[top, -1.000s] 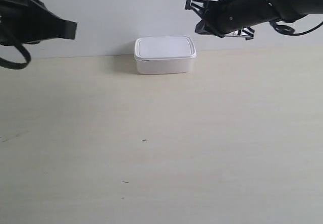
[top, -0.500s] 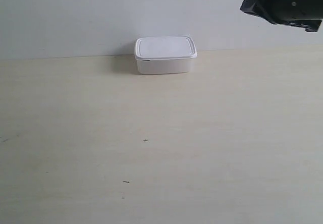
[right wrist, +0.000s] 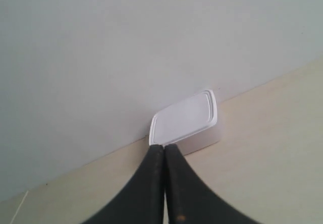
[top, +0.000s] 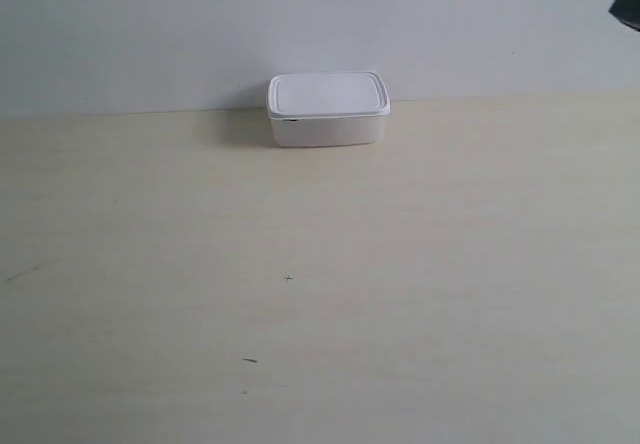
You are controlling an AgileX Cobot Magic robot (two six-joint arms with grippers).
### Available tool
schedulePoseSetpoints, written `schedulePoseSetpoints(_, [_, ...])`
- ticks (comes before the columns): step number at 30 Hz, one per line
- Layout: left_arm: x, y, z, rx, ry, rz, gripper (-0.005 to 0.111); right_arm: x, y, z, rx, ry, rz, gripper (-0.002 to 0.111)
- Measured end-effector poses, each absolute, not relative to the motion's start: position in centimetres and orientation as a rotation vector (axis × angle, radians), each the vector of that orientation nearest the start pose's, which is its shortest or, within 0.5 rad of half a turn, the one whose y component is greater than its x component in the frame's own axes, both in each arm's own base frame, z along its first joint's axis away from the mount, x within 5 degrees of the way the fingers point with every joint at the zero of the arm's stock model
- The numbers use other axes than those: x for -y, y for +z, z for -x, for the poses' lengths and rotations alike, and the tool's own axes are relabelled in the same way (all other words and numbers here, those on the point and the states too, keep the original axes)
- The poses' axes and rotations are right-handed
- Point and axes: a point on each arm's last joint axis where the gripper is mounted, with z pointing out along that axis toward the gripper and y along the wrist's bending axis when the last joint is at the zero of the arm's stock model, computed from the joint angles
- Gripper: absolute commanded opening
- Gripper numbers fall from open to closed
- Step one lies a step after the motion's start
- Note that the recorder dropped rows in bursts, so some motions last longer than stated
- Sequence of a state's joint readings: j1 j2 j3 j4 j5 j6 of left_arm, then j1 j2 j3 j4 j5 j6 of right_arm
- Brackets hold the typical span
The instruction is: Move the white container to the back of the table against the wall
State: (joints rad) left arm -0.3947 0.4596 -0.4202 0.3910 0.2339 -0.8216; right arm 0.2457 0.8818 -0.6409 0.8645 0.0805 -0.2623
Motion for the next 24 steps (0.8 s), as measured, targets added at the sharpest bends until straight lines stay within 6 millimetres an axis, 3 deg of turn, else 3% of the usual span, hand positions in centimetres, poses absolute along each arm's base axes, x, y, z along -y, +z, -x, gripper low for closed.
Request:
schedulePoseSetpoints(6, [4.0, 25.3, -9.2, -1.713, -0.789, 0.188, 0.000, -3.4, 32.2, -11.2, -1.635, 0.703, -0.241, 0.000])
schedulePoseSetpoints(13, [4.2, 21.0, -8.5, -1.768, -0.838, 0.191, 0.000, -3.8, 28.9, -6.0, -1.691, 0.810, -0.058, 0.000])
schedulePoseSetpoints(16, [4.1, 19.8, -8.3, -1.806, -0.826, 0.197, 0.000, -4.1, 26.9, -4.8, -1.744, 0.844, -0.007, 0.000])
schedulePoseSetpoints(24, [4.0, 19.6, -8.3, -1.824, -0.812, 0.205, 0.000, -4.6, 22.3, -4.9, -1.872, 0.964, -0.106, 0.000])
